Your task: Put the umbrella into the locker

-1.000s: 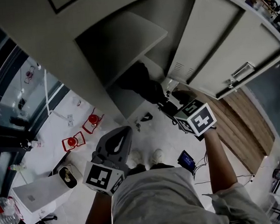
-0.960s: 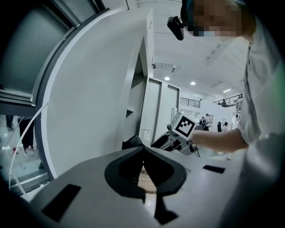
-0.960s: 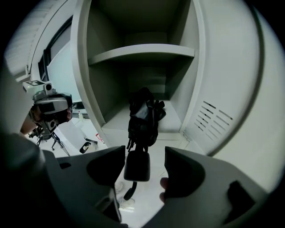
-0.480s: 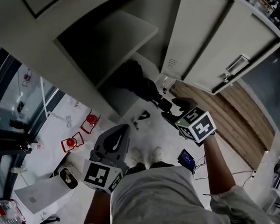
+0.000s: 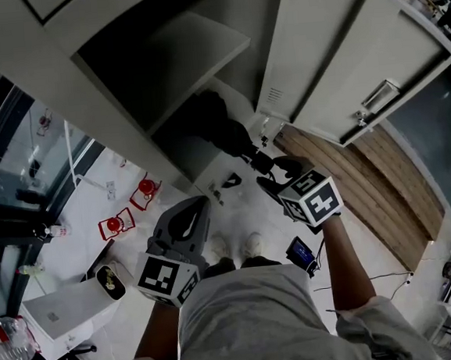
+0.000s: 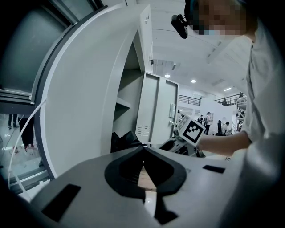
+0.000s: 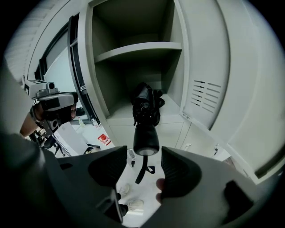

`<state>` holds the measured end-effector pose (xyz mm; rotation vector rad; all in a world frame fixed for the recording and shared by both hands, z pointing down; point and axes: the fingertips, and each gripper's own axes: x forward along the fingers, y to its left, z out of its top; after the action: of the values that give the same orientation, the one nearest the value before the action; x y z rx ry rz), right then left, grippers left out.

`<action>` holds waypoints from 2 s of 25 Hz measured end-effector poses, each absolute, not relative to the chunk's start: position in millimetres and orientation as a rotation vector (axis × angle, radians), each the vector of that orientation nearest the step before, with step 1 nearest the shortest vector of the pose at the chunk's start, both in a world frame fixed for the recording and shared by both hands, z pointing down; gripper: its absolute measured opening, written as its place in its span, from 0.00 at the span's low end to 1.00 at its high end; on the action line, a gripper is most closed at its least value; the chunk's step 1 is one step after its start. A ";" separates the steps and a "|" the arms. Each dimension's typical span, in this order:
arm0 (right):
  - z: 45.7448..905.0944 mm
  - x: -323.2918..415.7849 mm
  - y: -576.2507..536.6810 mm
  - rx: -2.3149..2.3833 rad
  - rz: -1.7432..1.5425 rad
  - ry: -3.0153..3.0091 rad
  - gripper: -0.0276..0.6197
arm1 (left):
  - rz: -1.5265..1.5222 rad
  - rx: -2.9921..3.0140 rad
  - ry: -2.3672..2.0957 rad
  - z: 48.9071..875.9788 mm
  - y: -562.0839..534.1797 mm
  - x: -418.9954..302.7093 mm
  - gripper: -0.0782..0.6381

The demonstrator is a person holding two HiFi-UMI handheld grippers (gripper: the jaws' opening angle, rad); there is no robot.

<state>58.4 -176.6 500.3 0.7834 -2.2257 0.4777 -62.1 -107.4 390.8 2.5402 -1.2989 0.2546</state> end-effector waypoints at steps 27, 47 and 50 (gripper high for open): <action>484.5 58.4 -187.6 0.856 0.413 -2.240 0.33 | 0.231 2.485 -1.384 393.4 -91.1 -70.5 0.13; 464.0 32.8 -223.0 0.853 0.338 -2.260 0.33 | 0.220 2.472 -1.421 392.7 -95.1 -86.8 0.13; 463.6 28.6 -227.1 0.847 0.338 -2.262 0.33 | 0.225 2.471 -1.424 391.5 -94.9 -89.2 0.13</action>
<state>28.6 -227.1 463.6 0.8468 -2.2623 0.3377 -89.2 -94.9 391.5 2.4706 -1.4241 0.2250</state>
